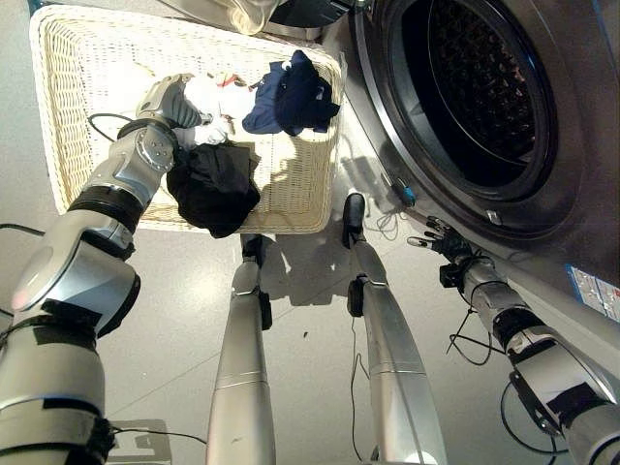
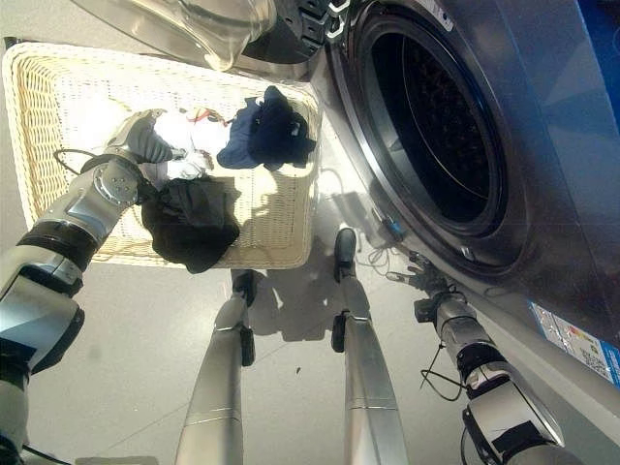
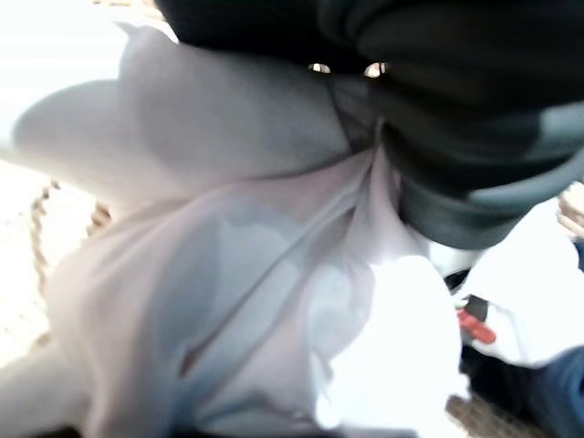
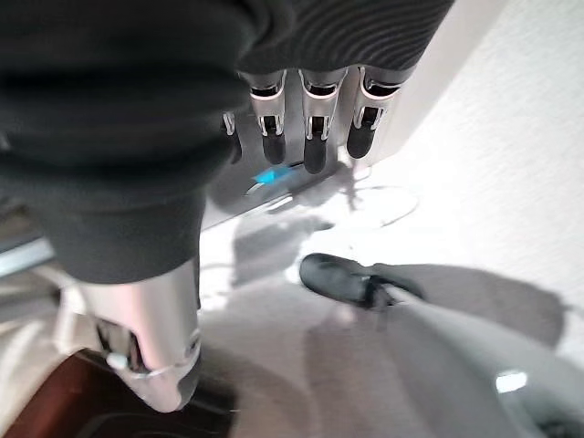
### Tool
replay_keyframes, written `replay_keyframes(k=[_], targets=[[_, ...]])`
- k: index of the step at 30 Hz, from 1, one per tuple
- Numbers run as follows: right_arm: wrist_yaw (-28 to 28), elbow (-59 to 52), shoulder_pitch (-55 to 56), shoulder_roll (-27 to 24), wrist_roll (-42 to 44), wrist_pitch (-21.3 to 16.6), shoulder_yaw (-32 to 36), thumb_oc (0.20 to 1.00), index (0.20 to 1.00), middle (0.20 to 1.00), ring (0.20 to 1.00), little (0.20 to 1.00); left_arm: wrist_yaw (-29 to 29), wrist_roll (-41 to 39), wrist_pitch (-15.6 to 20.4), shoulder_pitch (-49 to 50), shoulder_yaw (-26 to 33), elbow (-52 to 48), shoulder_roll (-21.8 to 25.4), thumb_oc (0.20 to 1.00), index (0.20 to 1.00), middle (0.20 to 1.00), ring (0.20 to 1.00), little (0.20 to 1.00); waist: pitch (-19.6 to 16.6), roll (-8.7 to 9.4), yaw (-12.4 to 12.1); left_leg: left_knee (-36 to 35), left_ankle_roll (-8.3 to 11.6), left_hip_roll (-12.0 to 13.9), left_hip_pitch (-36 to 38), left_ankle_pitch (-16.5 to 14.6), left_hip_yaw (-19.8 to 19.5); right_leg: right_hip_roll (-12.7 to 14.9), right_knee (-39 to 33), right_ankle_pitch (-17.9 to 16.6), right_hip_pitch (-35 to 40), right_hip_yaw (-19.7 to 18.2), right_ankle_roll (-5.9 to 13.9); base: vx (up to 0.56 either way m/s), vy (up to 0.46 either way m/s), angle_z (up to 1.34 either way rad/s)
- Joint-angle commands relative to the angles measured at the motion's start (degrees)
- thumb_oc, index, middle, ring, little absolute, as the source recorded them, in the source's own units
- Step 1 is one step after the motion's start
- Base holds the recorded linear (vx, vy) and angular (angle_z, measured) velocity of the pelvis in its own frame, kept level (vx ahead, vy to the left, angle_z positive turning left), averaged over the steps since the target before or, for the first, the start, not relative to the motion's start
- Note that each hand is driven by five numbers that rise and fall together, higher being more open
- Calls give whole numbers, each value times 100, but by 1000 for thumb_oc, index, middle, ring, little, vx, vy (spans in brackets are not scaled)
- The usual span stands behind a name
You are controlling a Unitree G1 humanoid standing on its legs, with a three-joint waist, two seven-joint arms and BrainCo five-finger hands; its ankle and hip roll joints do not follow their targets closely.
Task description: Put the clothes into the washing machine.
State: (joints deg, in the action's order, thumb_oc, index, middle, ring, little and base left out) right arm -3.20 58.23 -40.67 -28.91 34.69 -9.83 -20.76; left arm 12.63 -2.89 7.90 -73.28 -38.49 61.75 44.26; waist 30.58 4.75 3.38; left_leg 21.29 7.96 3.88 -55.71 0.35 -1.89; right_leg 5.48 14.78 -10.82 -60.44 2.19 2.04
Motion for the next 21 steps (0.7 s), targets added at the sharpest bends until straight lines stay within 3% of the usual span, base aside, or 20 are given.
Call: replay_keyframes(k=[1,3,4,6,12,16,21], targets=[[65,-583,332,-271,627,-579,48,1000,1000,1000,1000,1000,737,-905,655,701,620,-51,-310,200,200,200,200,200,-79,-303,17,-520,-384,-513,57,394,49,-468,394,394,127,325,515,0,0,0],[96,-713,370,-251,681,-584,65,1000,1000,1000,1000,1000,851,-971,739,757,724,-124,-307,200,200,200,200,200,-79,-300,15,-518,-383,-516,63,388,42,-470,398,403,133,326,511,0,0,0],[202,-1438,573,-115,1003,-747,159,1000,1000,1000,1000,1000,1507,-1270,1349,1150,1281,-566,-370,200,200,200,200,200,-79,-291,-13,-518,-374,-537,85,366,9,-460,411,443,155,348,493,-17,-33,1],[158,-2236,751,41,1361,-908,199,1000,1000,1000,1000,1000,2023,-1169,1930,1583,1748,-1181,-506,200,200,200,200,200,-79,-266,-62,-525,-365,-557,76,353,-46,-449,437,477,151,376,473,-22,-36,1],[138,-3605,899,286,1535,-734,275,1000,1000,1000,1000,1000,3005,-215,2463,2099,2024,-2341,-852,200,200,200,200,200,-79,-275,-169,-583,-377,-566,44,376,-129,-415,548,553,103,441,459,-6,-4,2],[117,-4235,992,486,1504,-624,297,1000,1000,1000,1000,1000,3317,329,2806,2362,2234,-2871,-1112,200,200,200,200,200,-79,-319,-231,-610,-410,-603,66,369,-163,-388,599,605,109,476,464,0,0,0],[106,-4925,978,611,1369,-401,300,1000,1000,1000,1000,1000,3198,884,2997,2584,2304,-3691,-1287,200,200,200,200,200,-79,-363,-291,-643,-434,-641,72,394,-180,-346,589,601,112,509,471,0,0,0]])
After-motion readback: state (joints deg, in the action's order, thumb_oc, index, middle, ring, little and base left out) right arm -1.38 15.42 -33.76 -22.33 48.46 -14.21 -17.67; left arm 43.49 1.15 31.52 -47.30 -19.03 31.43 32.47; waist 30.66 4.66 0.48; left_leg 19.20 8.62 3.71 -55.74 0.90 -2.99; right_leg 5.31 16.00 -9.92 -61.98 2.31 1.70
